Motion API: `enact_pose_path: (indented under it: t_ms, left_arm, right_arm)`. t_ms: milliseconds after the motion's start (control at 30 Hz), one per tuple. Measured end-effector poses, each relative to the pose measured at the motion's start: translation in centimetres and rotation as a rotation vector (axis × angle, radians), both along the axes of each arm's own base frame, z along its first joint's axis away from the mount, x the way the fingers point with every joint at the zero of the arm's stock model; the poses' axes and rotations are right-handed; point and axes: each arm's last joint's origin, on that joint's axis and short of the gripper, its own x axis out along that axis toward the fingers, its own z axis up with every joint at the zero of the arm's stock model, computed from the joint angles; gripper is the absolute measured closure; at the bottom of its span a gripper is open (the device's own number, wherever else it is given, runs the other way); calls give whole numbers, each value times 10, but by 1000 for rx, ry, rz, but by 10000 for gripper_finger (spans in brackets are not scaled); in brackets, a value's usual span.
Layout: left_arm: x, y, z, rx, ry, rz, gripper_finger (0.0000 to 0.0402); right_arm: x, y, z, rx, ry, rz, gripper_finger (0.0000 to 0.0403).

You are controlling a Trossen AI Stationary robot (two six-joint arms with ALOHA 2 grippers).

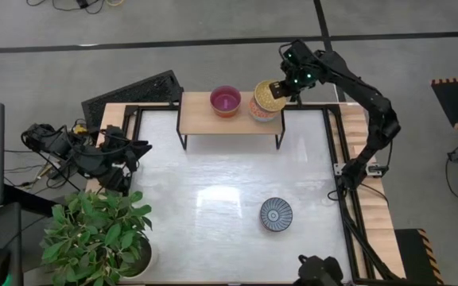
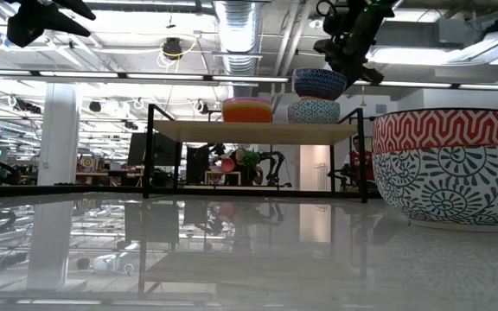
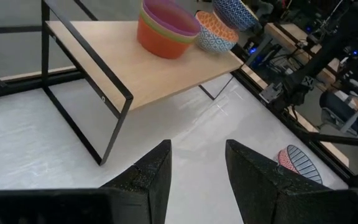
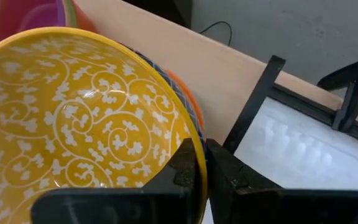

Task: Place and stack bowls onto a shelf
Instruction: Stack the yellow patterned bowl on top of the light orange patterned bowl on the shelf

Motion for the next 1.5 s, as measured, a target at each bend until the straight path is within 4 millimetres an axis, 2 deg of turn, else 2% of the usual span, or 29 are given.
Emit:
enact_pose_path:
  t_ms: [267,667,1500]
  left_arm:
    - [0,0,0,1,-1,2,266]
    - [0,0,0,-10,-14,23,266]
    - [-1,1,-1,3,2,32,266]
  right_arm:
    - [7,-14,-17,52,16,7,364]
    - [3,-20,-19,49,22,25,364]
    - [4,-18,-19,61,18,36,364]
